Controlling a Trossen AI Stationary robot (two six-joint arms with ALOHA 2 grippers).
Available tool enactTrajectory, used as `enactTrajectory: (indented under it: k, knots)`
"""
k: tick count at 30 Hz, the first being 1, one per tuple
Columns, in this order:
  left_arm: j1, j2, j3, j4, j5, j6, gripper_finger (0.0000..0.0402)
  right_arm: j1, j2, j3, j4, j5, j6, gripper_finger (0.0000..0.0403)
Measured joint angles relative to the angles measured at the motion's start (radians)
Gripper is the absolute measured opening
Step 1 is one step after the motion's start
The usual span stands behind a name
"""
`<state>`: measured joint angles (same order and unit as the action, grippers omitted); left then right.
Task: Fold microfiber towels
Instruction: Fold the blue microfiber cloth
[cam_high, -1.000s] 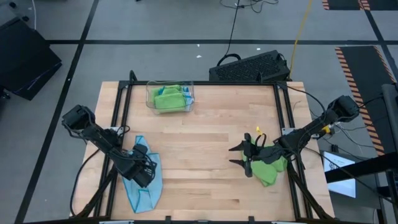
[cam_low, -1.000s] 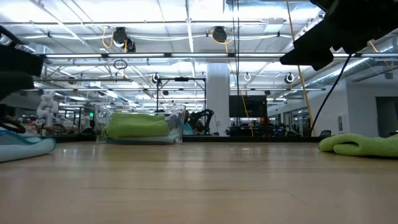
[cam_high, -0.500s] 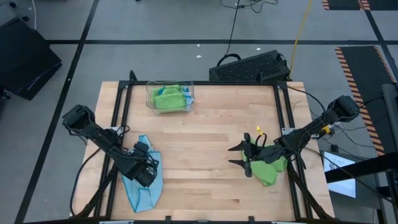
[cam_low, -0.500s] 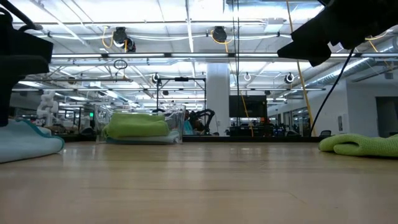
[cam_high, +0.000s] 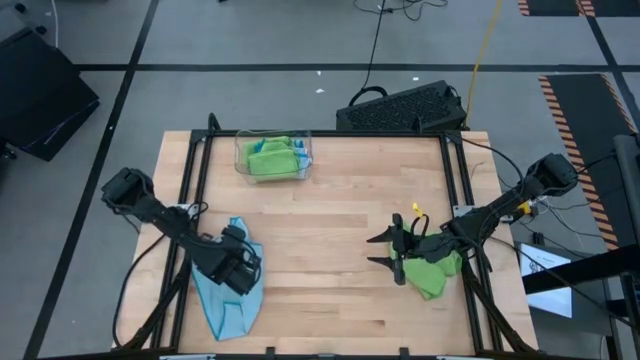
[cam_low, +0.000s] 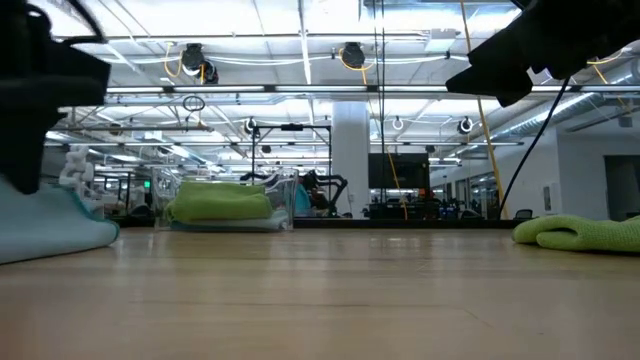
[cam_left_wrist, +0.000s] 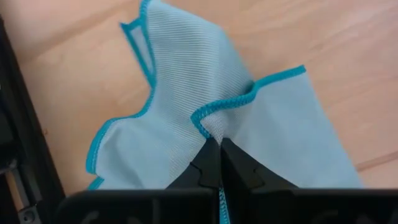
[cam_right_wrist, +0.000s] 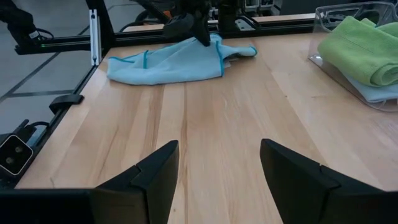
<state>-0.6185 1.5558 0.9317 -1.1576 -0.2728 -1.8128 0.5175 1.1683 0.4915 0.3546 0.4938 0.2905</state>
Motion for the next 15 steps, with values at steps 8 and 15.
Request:
enactTrajectory:
  k: [8,15]
  knots:
    - [0.081,0.0,0.096,-0.014,-0.088,0.121,0.0003,0.0,0.0,0.0,0.0,0.0,0.0,0.0217]
    - [0.138,0.0,0.169,-0.019,-0.167,0.221,0.0003,0.0,0.0,0.0,0.0,0.0,0.0,0.0217]
